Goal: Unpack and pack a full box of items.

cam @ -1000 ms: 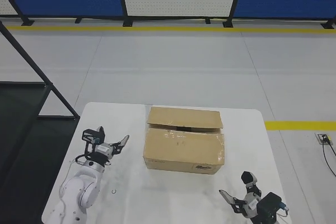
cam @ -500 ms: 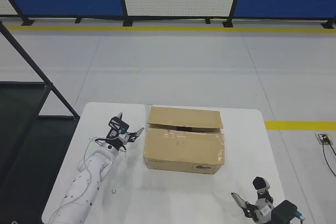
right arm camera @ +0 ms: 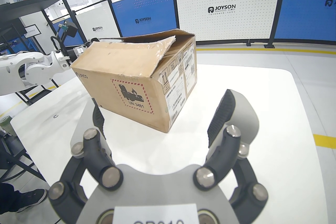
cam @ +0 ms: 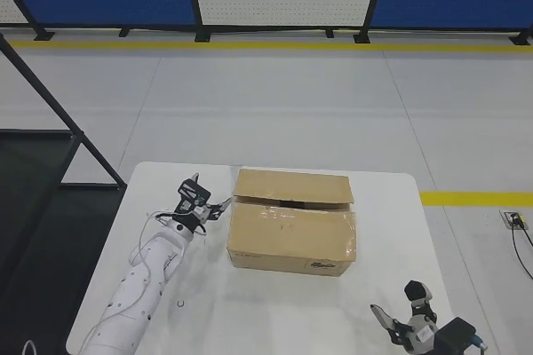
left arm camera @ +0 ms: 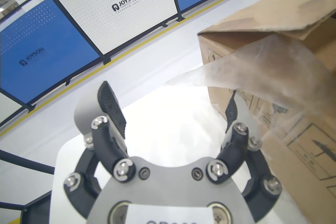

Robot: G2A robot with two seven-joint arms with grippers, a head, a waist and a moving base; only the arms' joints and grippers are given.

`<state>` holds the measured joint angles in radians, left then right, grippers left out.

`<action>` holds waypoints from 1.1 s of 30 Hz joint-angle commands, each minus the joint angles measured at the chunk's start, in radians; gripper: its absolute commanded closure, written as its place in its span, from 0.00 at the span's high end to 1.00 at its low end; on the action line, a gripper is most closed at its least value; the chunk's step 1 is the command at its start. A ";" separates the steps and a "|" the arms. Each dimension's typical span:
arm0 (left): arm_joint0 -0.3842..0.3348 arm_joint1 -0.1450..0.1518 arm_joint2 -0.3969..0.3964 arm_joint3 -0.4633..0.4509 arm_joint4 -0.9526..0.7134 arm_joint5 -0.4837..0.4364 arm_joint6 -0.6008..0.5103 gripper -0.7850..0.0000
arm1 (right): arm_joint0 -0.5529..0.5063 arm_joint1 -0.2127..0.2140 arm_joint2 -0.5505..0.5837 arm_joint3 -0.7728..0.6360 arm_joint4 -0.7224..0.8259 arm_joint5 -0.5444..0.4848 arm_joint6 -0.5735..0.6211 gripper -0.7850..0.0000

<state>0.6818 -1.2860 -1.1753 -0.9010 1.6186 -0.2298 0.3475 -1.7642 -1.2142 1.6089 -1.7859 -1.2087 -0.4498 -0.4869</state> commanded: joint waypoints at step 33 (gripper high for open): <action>-0.061 -0.035 0.064 0.145 0.004 0.080 0.042 1.00 | -0.027 0.001 0.009 0.001 0.001 0.004 -0.024 1.00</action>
<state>0.6243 -1.3187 -1.1142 -0.7595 1.6265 -0.1522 0.3850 -1.7895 -1.2138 1.6171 -1.7842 -1.2074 -0.4456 -0.5104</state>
